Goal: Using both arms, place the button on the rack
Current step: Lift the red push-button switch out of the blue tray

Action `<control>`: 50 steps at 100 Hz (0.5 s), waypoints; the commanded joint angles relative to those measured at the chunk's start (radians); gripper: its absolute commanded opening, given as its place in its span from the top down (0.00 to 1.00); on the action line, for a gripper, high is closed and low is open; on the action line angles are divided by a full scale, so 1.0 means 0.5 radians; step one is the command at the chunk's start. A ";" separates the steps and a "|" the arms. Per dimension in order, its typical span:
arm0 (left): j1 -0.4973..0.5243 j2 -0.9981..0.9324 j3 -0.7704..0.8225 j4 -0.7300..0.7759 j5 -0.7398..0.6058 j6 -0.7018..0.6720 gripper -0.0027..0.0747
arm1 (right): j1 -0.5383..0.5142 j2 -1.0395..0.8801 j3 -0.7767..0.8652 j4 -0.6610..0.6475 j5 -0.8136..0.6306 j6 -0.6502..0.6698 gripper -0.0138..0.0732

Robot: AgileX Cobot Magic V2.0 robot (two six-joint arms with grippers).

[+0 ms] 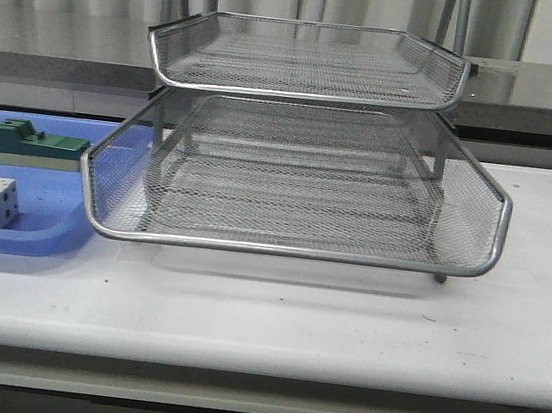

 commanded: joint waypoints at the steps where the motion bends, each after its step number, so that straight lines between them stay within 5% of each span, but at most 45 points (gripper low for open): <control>1: -0.087 -0.242 0.072 -0.058 0.050 -0.026 0.99 | -0.001 0.011 -0.067 0.011 -0.106 -0.009 0.92; 50: -0.830 -0.263 0.228 -0.454 0.050 -0.026 0.99 | -0.001 0.011 -0.067 0.011 -0.106 -0.009 0.92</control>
